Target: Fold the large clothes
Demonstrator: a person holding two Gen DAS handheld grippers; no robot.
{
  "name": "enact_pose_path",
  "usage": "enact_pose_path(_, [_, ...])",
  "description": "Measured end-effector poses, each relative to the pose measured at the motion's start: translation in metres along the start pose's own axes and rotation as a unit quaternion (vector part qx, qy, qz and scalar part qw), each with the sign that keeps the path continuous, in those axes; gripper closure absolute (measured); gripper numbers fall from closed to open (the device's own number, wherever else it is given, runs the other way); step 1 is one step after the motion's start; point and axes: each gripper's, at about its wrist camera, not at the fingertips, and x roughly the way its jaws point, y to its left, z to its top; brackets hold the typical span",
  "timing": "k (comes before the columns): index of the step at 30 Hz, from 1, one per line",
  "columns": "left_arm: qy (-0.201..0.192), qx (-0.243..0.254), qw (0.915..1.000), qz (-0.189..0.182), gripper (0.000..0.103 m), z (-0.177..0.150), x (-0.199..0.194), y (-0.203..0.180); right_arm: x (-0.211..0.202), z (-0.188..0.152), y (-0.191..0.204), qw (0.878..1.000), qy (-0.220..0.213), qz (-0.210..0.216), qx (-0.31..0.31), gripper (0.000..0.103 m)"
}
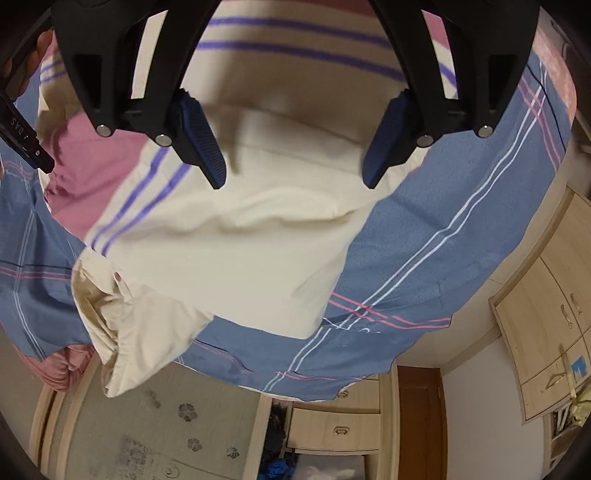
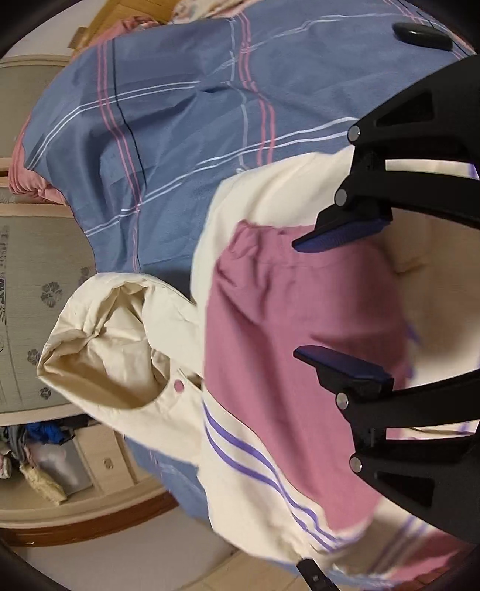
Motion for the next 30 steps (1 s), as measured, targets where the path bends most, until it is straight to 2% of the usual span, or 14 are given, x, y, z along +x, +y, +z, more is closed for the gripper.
enact_pose_path(3, [0.009,0.027,0.9993,0.026,0.025,-0.008,0.011,-0.008,0.006,-0.008,-0.008,1.0,0.013,-0.017,0.003,0.048])
enact_pose_path(5, [0.032,0.035,0.9982,0.037,0.025,-0.011,0.029,-0.011,0.02,-0.013,-0.008,0.999,0.036,-0.036,0.006,0.04])
enact_pose_path(7, [0.053,0.044,0.9965,0.047,0.024,-0.016,0.05,-0.012,0.042,-0.017,-0.011,0.997,0.063,-0.034,0.005,0.028])
enact_pose_path(10, [0.06,0.048,0.9961,0.044,0.023,-0.02,0.062,-0.011,0.058,-0.021,-0.007,0.997,0.068,-0.041,-0.01,0.02])
enact_pose_path(12, [0.064,0.041,0.9964,0.036,0.023,-0.018,0.058,-0.006,0.05,-0.019,-0.007,0.997,0.063,-0.039,-0.013,0.02])
enact_pose_path(15, [0.066,0.021,0.9974,0.018,0.024,-0.021,0.034,0.004,0.017,-0.023,-0.012,0.999,0.04,-0.018,-0.01,0.027])
enact_pose_path(18, [0.044,0.029,0.9985,0.014,0.024,-0.034,0.006,0.012,-0.019,-0.04,-0.018,1.0,0.026,0.012,-0.009,0.027])
enact_pose_path(20, [0.052,0.04,0.9976,0.024,0.024,-0.043,0.006,0.012,-0.019,-0.051,-0.02,0.999,0.044,-0.001,-0.009,0.027])
enact_pose_path(23, [0.108,0.038,0.9933,0.019,0.023,-0.056,0.033,0.017,0.018,-0.069,-0.022,0.993,0.113,-0.013,-0.017,0.027])
enact_pose_path(25, [0.098,0.03,0.9946,0.016,0.024,-0.06,0.017,0.019,0.004,-0.076,-0.024,0.995,0.098,-0.009,-0.016,0.027])
enact_pose_path(28, [0.07,0.038,0.9967,-0.015,0.023,-0.068,-0.021,0.021,-0.041,-0.091,-0.023,0.997,0.067,0.013,-0.036,0.027])
enact_pose_path(30, [0.073,0.062,0.9954,0.004,0.021,-0.085,-0.031,0.022,-0.055,-0.115,-0.024,0.994,0.086,-0.017,-0.063,0.027])
